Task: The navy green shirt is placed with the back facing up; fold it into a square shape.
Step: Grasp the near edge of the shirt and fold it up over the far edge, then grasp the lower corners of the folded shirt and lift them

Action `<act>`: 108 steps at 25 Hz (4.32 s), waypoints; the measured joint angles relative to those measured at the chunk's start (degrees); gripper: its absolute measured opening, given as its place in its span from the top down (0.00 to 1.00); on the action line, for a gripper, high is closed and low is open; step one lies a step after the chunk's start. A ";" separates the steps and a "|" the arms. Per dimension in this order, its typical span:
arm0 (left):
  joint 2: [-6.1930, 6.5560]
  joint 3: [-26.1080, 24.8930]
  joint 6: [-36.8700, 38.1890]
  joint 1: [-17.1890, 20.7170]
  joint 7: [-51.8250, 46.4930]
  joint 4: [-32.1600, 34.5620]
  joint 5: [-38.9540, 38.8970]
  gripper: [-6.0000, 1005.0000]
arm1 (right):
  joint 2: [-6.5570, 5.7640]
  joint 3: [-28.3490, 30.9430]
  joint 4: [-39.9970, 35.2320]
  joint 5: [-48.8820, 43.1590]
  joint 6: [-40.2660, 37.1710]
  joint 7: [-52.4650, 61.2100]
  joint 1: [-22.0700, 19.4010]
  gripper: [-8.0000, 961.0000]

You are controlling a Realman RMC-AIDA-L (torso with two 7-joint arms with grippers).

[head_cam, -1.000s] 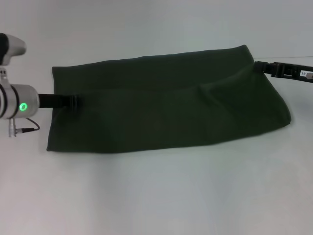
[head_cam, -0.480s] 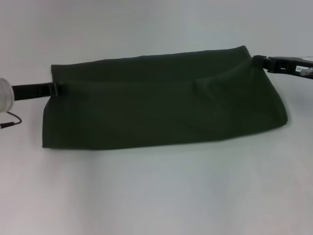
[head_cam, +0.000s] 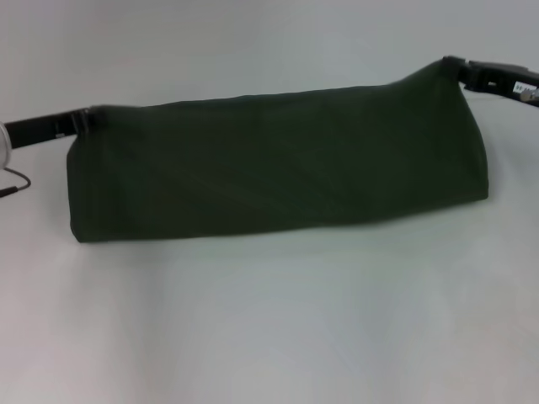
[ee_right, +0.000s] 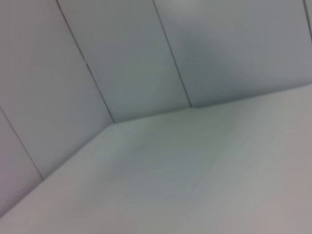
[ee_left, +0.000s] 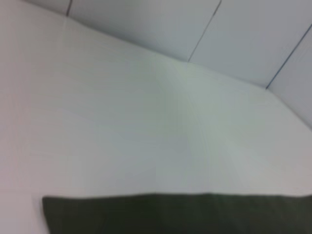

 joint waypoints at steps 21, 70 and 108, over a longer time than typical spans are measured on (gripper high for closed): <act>-5.07 0.32 -23.01 -6.43 24.06 -9.33 -17.31 0.97 | 4.23 -0.97 7.10 8.41 28.89 -15.52 9.31 0.96; -1.42 -5.00 11.73 9.05 20.95 -0.81 -6.28 0.36 | -6.08 -6.41 5.81 6.33 -4.29 0.11 -7.48 0.14; -1.95 -1.31 2.59 8.07 17.24 -2.72 3.97 0.23 | -6.79 -6.37 3.96 -3.48 -5.47 3.15 -7.74 0.15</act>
